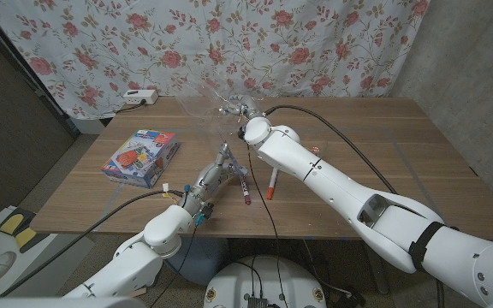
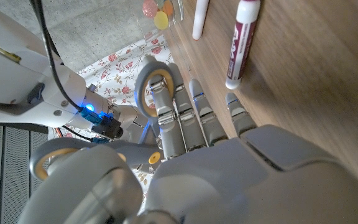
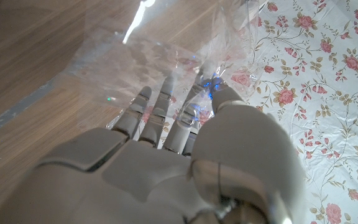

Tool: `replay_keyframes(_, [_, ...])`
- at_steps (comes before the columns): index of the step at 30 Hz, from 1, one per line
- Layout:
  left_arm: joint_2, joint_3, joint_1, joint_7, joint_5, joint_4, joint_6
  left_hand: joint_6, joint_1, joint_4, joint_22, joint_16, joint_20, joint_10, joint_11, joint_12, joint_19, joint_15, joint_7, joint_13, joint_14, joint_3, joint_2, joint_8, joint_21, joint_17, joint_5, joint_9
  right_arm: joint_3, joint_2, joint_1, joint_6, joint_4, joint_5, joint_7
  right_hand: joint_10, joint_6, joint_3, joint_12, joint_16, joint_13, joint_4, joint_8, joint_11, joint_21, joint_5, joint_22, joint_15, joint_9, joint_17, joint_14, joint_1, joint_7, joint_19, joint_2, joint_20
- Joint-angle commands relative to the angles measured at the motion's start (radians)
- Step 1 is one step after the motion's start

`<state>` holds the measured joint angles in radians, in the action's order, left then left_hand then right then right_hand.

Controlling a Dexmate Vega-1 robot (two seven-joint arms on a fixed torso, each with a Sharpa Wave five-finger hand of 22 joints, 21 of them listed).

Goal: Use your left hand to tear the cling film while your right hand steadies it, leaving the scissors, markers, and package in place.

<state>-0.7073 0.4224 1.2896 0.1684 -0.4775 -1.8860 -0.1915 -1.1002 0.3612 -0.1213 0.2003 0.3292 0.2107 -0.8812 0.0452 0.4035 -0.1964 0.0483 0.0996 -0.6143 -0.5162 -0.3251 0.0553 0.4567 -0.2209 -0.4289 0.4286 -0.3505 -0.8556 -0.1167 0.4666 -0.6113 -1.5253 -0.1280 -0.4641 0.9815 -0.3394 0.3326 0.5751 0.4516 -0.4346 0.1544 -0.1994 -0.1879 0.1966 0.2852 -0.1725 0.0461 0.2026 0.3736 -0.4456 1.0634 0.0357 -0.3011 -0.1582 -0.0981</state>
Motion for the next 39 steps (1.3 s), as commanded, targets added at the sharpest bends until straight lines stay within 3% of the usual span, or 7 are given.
replay_keyframes(1, [0.005, 0.000, -0.013, -0.005, 0.003, 0.016, -0.007, -0.003, 0.007, -0.005, 0.000, -0.002, 0.003, -0.028, 0.019, 0.005, 0.003, 0.004, 0.000, 0.000, -0.007, -0.005, -0.007, -0.001, -0.001, -0.003, -0.001, -0.004, 0.004, 0.000, 0.001, -0.003, 0.003, -0.002, -0.003, 0.001, -0.010, 0.003, 0.009, 0.000, 0.000, 0.000, 0.002, 0.002, 0.002, 0.011, -0.002, 0.164, 0.001, 0.005, -0.010, 0.003, -0.003, -0.002, 0.007, -0.002])
replay_keyframes(24, [0.016, -0.002, -0.020, 0.001, 0.001, 0.028, -0.013, -0.004, 0.013, -0.005, 0.000, -0.004, 0.003, -0.029, 0.022, 0.002, 0.002, 0.007, 0.001, -0.002, -0.006, -0.002, -0.014, -0.005, -0.001, -0.003, -0.003, -0.003, 0.008, 0.000, -0.001, 0.004, 0.017, -0.008, 0.001, 0.002, -0.011, 0.002, 0.013, -0.004, 0.005, 0.000, 0.003, 0.003, 0.003, 0.013, -0.002, 0.165, 0.001, 0.007, -0.012, 0.003, -0.005, -0.005, 0.008, -0.002])
replay_keyframes(39, [0.023, 0.001, -0.023, 0.000, -0.001, 0.035, -0.017, -0.008, 0.035, -0.007, 0.000, -0.004, 0.003, -0.033, 0.026, 0.001, 0.001, 0.008, -0.001, -0.002, -0.008, 0.021, -0.067, -0.005, -0.002, -0.005, -0.007, -0.006, 0.007, 0.006, -0.007, 0.011, 0.035, -0.009, 0.001, 0.001, -0.013, 0.002, 0.017, -0.006, 0.005, 0.000, 0.003, 0.002, 0.002, 0.015, -0.002, 0.166, 0.001, 0.009, -0.013, 0.004, -0.005, -0.004, 0.008, 0.000])
